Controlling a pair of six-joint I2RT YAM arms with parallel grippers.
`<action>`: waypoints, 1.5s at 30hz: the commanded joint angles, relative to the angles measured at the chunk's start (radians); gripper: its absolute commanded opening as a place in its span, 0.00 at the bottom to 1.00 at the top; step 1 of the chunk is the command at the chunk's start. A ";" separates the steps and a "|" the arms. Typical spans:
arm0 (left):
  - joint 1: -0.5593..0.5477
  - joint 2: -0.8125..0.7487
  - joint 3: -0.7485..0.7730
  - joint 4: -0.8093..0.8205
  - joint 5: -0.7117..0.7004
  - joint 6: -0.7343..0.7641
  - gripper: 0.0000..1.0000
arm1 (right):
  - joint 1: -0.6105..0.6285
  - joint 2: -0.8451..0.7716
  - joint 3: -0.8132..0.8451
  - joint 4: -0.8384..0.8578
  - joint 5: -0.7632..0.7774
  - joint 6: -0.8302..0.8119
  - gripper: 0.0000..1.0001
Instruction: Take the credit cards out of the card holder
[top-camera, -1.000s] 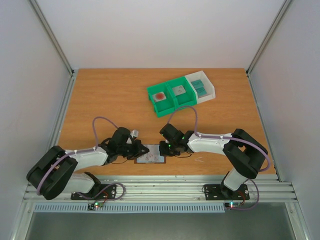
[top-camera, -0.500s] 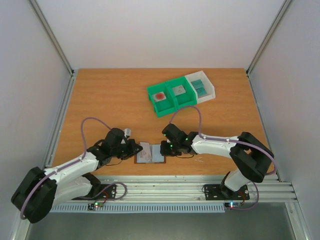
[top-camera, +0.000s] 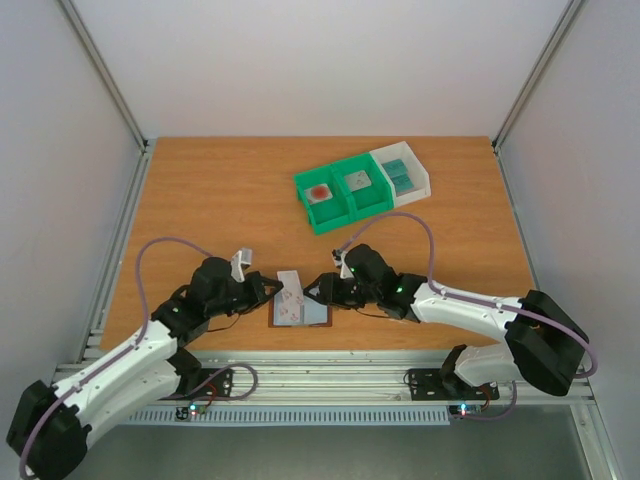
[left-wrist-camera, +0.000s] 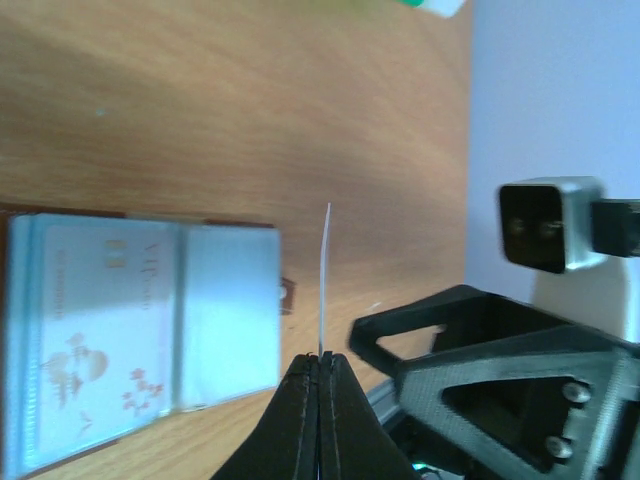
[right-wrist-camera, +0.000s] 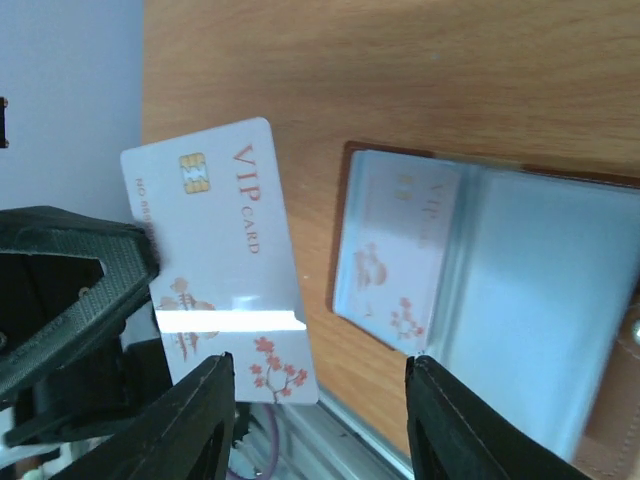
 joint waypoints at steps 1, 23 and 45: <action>0.004 -0.082 0.035 0.027 0.008 -0.053 0.00 | -0.010 -0.027 -0.026 0.146 -0.068 0.115 0.52; 0.005 -0.154 -0.012 0.176 0.049 -0.139 0.02 | -0.037 -0.033 -0.070 0.342 -0.187 0.149 0.01; 0.006 -0.215 0.263 -0.455 0.401 0.393 0.63 | -0.094 -0.232 0.157 -0.395 -0.678 -0.462 0.01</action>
